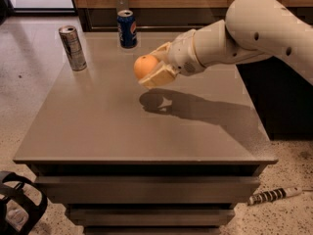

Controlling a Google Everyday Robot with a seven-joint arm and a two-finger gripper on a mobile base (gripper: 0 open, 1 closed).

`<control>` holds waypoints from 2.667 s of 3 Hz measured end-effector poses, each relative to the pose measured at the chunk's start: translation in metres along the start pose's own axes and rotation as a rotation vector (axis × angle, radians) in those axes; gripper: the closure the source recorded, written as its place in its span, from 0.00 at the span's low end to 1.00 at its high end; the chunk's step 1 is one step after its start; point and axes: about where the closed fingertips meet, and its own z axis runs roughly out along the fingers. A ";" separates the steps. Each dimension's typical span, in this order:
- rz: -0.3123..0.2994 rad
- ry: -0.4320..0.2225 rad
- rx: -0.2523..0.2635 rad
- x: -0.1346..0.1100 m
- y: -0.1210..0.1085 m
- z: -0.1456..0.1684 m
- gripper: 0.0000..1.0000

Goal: Move orange near pepsi can

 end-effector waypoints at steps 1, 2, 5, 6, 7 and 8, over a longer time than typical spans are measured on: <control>-0.003 0.021 0.072 0.002 -0.068 -0.006 1.00; 0.007 -0.004 0.135 0.009 -0.128 -0.008 1.00; 0.128 0.064 0.326 0.068 -0.217 0.010 1.00; 0.155 0.107 0.339 0.084 -0.221 0.029 1.00; 0.160 0.099 0.320 0.090 -0.221 0.059 1.00; 0.149 0.061 0.303 0.087 -0.219 0.080 1.00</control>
Offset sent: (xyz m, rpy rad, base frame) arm 0.1868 -0.0653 0.0502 0.0682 -0.1243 -0.1745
